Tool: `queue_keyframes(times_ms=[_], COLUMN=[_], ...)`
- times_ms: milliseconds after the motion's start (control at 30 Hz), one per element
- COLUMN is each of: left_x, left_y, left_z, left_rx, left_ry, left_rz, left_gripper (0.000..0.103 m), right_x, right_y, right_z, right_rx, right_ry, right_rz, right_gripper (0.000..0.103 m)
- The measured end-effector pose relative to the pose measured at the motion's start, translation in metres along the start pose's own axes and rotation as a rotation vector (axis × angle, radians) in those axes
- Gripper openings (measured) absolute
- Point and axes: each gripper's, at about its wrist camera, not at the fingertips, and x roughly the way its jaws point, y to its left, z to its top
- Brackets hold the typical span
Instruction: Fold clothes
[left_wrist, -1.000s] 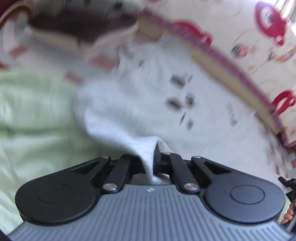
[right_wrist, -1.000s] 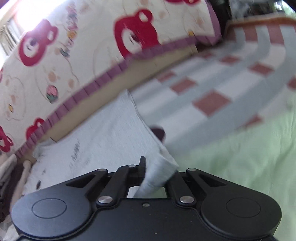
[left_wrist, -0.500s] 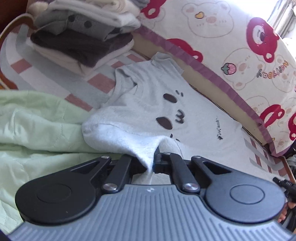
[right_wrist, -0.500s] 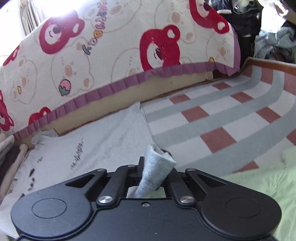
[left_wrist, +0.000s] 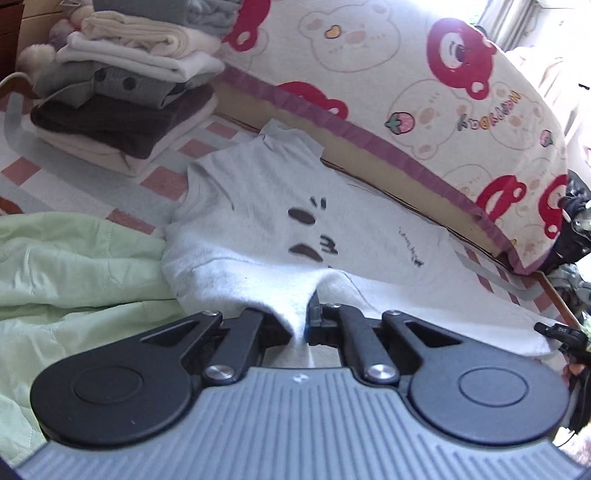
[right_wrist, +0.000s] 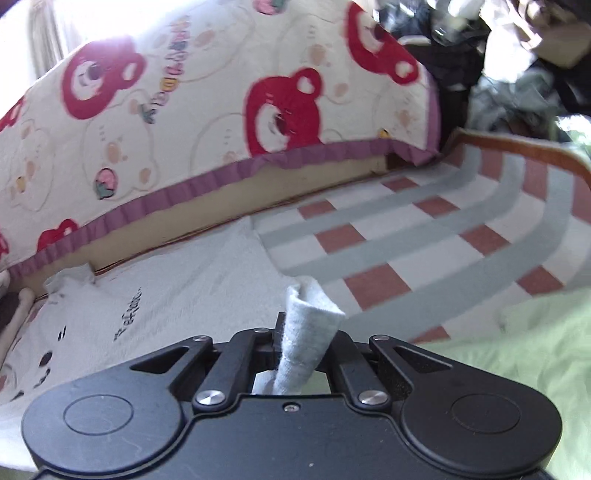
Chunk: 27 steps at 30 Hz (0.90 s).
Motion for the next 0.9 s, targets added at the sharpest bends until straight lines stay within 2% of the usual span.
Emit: queue_keyframes(times_ms=[100,133,233,300,367,500,600,700,733,767,800,833,900], left_x=[0.005,0.005,-0.015,-0.026,-0.027,0.004,0.028,0.031,0.031,0.031,0.031,0.032,0.032], left_y=[0.005,0.003,-0.009,-0.007,0.001,0.022,0.037,0.039,0.038,0.038,0.037,0.038,0.039], left_z=[-0.007,-0.01,-0.013,-0.013,-0.016,-0.042,-0.063,-0.068,-0.068,-0.068,-0.067,-0.067,-0.067], left_rx=[-0.028,-0.018,0.022,0.004,-0.019,-0.103,-0.169,-0.155,-0.153,-0.154,-0.155,-0.162,-0.181], left_ry=[0.04,0.05,0.012,0.001,0.032,0.202,0.303,0.316,0.315,0.315,0.315,0.315,0.317], left_rz=[-0.002,0.005,0.007,0.005,0.023,0.064,0.083,0.099,0.096,0.095,0.094,0.092,0.087], left_gripper=[0.002,0.002,0.002,0.002,0.002,0.002,0.002,0.002,0.002,0.003,0.003,0.003,0.004], right_x=[0.007,0.002,-0.014,-0.02,-0.022,0.0,0.008,0.0,-0.004,-0.008,-0.013,-0.015,-0.012], right_y=[-0.007,-0.007,-0.003,-0.004,-0.006,-0.02,-0.041,-0.046,-0.047,-0.047,-0.045,-0.038,-0.013], right_z=[-0.012,-0.013,-0.015,-0.015,-0.017,-0.041,-0.055,-0.052,-0.048,-0.044,-0.04,-0.036,-0.03], right_rx=[-0.003,0.001,0.0,-0.004,-0.014,-0.063,0.026,0.04,0.047,0.055,0.067,0.077,0.064], right_ry=[0.043,0.033,-0.008,-0.016,-0.011,0.087,0.159,0.171,0.165,0.158,0.146,0.138,0.158], right_rz=[-0.028,-0.029,-0.032,-0.03,-0.034,-0.16,-0.251,-0.371,-0.401,-0.432,-0.44,-0.4,-0.273], right_gripper=[0.001,0.001,0.001,0.001,0.001,0.009,0.01,0.012,0.021,0.025,0.03,0.033,0.034])
